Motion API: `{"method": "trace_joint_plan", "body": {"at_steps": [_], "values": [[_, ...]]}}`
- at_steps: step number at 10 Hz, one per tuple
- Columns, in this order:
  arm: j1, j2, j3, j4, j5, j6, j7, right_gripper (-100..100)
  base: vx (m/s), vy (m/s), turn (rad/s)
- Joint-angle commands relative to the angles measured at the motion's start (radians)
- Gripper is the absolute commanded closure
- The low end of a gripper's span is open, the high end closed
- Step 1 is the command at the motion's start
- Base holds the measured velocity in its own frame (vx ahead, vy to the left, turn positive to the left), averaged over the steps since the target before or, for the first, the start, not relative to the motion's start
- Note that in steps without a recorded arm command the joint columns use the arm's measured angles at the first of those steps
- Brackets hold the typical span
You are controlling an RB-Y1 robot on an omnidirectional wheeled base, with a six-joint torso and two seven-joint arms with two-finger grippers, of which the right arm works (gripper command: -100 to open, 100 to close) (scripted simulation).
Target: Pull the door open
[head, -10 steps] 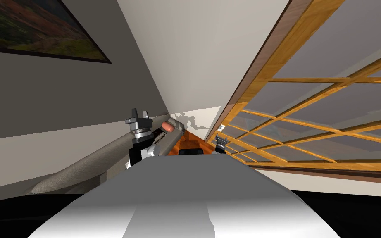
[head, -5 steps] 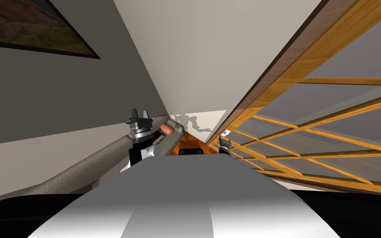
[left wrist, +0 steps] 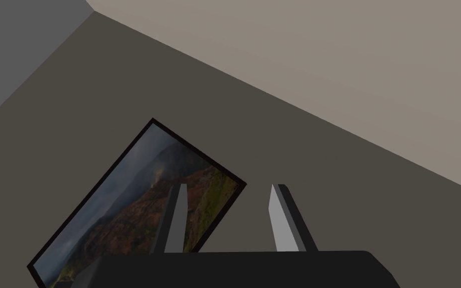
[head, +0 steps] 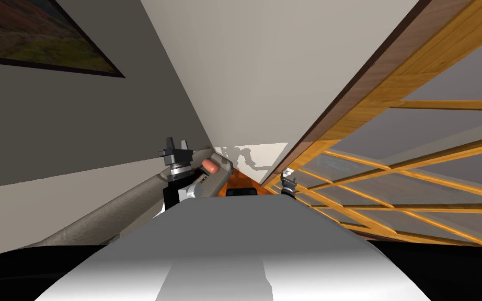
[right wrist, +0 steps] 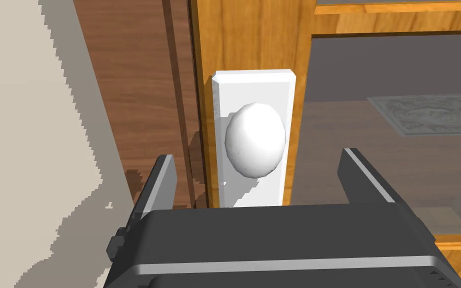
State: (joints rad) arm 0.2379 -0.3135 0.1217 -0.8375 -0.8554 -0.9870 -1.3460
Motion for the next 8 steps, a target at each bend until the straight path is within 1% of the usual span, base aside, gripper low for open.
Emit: {"method": "trace_joint_plan", "body": {"at_steps": [1,2,3,4,8], "values": [[0.014,-0.026,-0.004,-0.007,-0.003,0.008,-0.026,-100,0.176,-0.019,0.007],[0.016,-0.036,-0.003,0.002,-0.003,0.005,-0.039,-100,0.174,-0.034,-0.007],[0.022,-0.027,-0.002,-0.009,-0.002,0.004,-0.028,-100,0.053,-0.001,-0.040],[0.022,-0.027,-0.002,-0.009,-0.002,0.004,-0.028,100,-0.024,0.020,0.034],[0.022,-0.027,-0.002,-0.009,-0.002,0.004,-0.028,100,-0.010,-0.004,-0.002]]}}
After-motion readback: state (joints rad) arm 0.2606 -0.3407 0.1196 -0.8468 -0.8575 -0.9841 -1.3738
